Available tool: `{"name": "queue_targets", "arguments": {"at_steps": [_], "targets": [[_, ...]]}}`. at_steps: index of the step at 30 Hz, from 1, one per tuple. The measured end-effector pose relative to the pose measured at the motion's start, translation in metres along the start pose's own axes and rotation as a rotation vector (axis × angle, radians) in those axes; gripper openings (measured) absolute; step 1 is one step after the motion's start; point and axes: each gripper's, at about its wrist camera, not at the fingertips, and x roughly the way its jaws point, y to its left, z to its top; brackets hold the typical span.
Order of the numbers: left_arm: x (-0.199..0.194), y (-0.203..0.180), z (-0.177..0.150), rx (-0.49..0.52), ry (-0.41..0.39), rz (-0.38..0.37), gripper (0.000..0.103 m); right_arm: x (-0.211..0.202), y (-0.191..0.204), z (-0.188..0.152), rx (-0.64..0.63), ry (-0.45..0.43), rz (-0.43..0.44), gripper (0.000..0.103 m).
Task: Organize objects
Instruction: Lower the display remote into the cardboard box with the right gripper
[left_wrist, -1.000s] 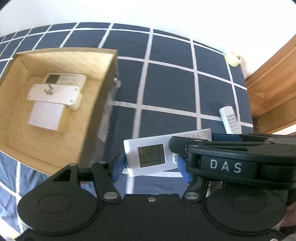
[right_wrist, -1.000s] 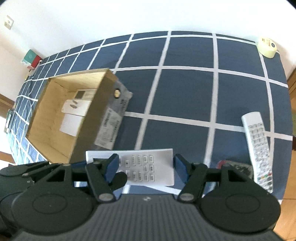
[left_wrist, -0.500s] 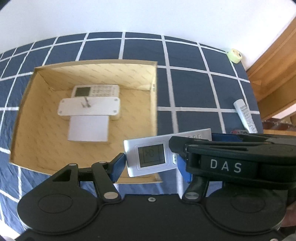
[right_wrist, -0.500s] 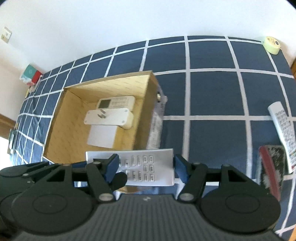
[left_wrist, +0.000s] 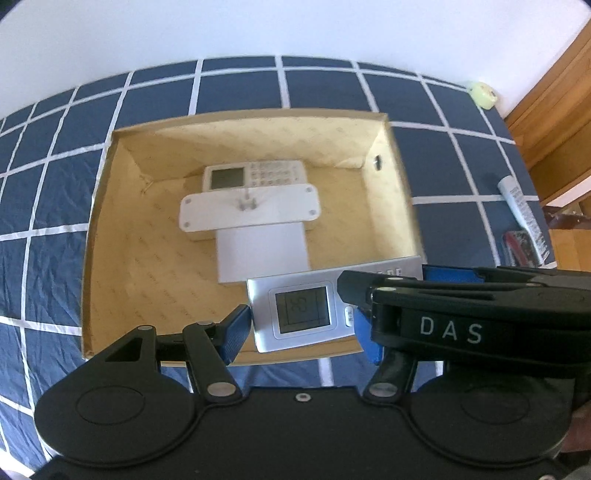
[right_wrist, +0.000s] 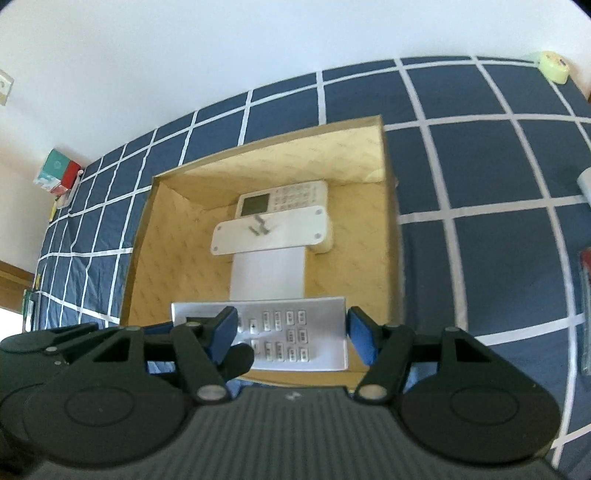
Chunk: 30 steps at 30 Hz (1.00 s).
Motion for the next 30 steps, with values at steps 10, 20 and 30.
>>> {"name": "queue_targets", "arguments": {"at_steps": [10, 20, 30], "targets": [[0.041, 0.044, 0.004, -0.018, 0.087, -0.051, 0.060, 0.052, 0.018, 0.005, 0.032, 0.085, -0.050, 0.065], [0.086, 0.074, 0.007, -0.053, 0.178, -0.093, 0.060, 0.106, 0.019, 0.010, 0.055, 0.186, -0.093, 0.065], [0.119, 0.083, 0.011, -0.057, 0.248, -0.118, 0.060, 0.136, 0.012, 0.014, 0.083, 0.250, -0.118, 0.065]]}}
